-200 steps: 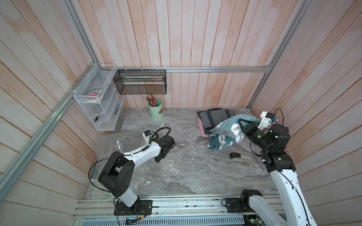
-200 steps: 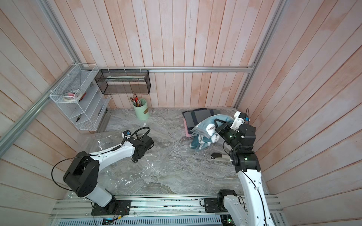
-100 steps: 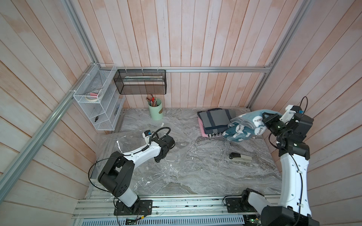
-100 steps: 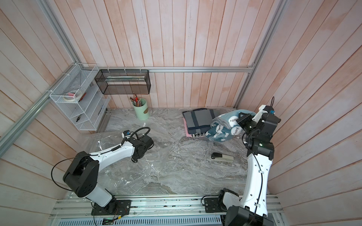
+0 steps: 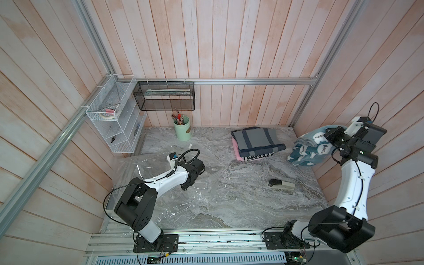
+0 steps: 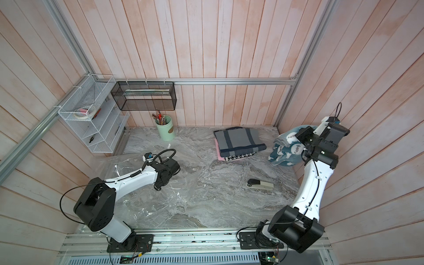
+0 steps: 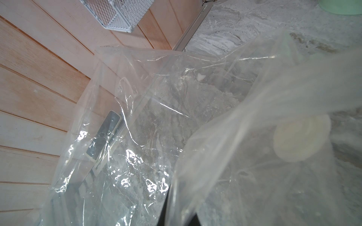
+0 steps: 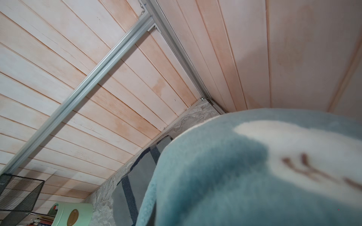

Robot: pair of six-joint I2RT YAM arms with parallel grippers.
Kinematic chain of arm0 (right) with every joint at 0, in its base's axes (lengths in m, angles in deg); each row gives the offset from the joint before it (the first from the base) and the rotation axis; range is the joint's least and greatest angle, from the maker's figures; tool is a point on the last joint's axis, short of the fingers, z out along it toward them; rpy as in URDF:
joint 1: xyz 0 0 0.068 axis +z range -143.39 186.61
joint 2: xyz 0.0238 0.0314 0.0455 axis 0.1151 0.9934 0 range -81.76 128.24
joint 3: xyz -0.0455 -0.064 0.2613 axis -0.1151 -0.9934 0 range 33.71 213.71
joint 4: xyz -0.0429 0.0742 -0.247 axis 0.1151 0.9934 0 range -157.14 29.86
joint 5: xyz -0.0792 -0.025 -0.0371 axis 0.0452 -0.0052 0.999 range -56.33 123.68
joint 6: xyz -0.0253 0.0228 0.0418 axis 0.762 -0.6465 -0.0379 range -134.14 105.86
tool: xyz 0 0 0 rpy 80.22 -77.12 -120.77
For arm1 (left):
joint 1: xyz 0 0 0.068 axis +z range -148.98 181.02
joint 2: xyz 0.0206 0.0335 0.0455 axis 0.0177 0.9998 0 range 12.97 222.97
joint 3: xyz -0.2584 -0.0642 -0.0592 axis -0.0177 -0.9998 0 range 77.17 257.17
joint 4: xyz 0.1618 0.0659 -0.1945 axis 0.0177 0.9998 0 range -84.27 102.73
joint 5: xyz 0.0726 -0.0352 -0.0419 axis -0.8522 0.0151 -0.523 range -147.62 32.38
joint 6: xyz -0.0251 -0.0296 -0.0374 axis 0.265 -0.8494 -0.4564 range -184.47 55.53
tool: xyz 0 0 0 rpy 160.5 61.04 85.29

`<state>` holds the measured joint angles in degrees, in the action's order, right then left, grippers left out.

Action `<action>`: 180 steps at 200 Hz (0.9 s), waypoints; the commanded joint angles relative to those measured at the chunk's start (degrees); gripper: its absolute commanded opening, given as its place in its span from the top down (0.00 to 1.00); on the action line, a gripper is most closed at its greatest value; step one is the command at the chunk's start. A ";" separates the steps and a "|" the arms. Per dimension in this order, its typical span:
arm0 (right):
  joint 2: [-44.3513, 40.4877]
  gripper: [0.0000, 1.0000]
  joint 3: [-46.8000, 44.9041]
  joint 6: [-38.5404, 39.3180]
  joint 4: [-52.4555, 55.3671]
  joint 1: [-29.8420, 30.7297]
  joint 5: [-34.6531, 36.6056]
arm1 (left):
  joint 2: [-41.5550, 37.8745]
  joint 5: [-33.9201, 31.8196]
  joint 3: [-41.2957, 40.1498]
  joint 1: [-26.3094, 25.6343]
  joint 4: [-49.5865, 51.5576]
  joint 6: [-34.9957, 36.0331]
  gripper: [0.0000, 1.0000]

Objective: Take the blanket out of the vacuum bag
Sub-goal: Place the blanket at the center of the board.

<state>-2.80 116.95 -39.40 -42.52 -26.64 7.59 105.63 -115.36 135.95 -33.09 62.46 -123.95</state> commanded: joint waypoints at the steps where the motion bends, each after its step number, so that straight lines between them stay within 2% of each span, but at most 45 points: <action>1: 3.95 1.00 2.03 4.38 1.51 0.49 0.30 | -0.03 -2.56 0.46 0.42 0.49 0.25 1.00; 24: 7.26 1.00 4.74 7.35 3.09 3.18 6.02 | 0.41 -2.65 1.04 0.45 0.63 0.32 1.00; 98: 15.71 1.00 13.76 14.61 5.50 18.27 29.97 | 2.00 -2.73 2.73 0.43 1.62 -0.16 1.00; 180: 28.84 1.00 24.06 17.30 6.78 26.35 36.54 | 2.67 -3.88 1.86 1.19 0.96 -0.03 1.00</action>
<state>23.78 136.82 -24.29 -36.60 -3.06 40.09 107.42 -116.65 137.66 -32.50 63.36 -123.82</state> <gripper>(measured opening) 0.071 0.045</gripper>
